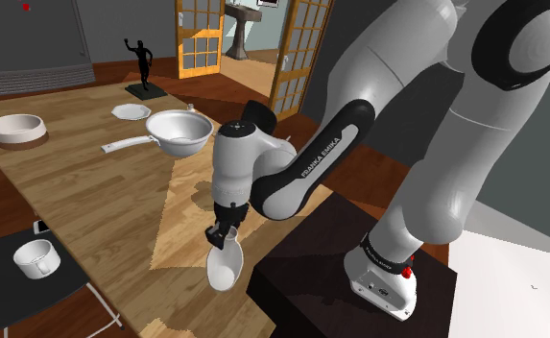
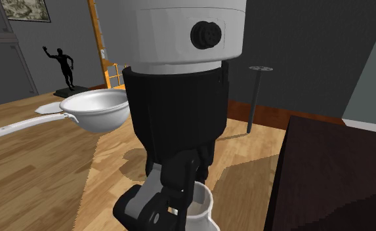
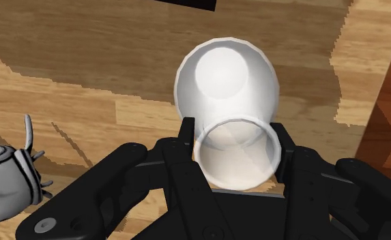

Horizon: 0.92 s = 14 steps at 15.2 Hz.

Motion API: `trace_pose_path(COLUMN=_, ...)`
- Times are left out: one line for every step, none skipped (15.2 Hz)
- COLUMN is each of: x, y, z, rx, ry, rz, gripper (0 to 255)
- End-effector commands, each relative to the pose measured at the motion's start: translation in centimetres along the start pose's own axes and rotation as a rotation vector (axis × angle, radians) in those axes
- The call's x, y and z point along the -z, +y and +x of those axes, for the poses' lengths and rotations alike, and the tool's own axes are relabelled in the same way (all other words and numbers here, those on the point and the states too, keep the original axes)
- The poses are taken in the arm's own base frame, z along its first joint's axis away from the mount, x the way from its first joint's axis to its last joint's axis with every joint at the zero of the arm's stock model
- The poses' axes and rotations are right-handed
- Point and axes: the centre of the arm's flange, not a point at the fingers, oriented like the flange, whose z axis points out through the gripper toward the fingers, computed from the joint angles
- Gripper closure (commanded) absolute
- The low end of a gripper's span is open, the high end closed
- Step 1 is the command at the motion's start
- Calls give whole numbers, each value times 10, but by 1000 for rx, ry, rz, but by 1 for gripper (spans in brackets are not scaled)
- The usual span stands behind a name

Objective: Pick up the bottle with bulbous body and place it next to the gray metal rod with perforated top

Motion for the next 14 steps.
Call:
trace_pose_path(x=8, y=0, z=-1, rx=0, ry=0, rz=0, gripper=255)
trace_pose_path(x=13, y=0, z=-1, rx=0, ry=0, rz=0, gripper=255)
trace_pose_path(x=19, y=0, z=-1, rx=0, ry=0, rz=0, gripper=255)
trace_pose_path(x=24, y=0, z=-1, rx=0, ry=0, rz=0, gripper=255)
trace_pose_path(x=29, y=0, z=-2, rx=0, ry=0, rz=0, gripper=255)
trace_pose_path(x=34, y=0, z=-2, rx=0, ry=0, rz=0, gripper=255)
trace_pose_path(x=40, y=0, z=-2, rx=0, ry=0, rz=0, gripper=255)
trace_pose_path(x=45, y=0, z=-2, rx=0, ry=0, rz=0, gripper=255)
trace_pose_path(x=50, y=0, z=-2, rx=0, ry=0, rz=0, gripper=255)
trace_pose_path(x=55, y=0, z=-3, rx=0, ry=0, rz=0, gripper=255)
trace_pose_path(x=61, y=0, z=-3, rx=0, ry=0, rz=0, gripper=255)
trace_pose_path(x=66, y=0, z=-3, rx=0, ry=0, rz=0, gripper=255)
trace_pose_path(x=71, y=0, z=-3, rx=0, ry=0, rz=0, gripper=255)
trace_pose_path(x=77, y=1, z=-3, rx=0, ry=0, rz=0, gripper=255)
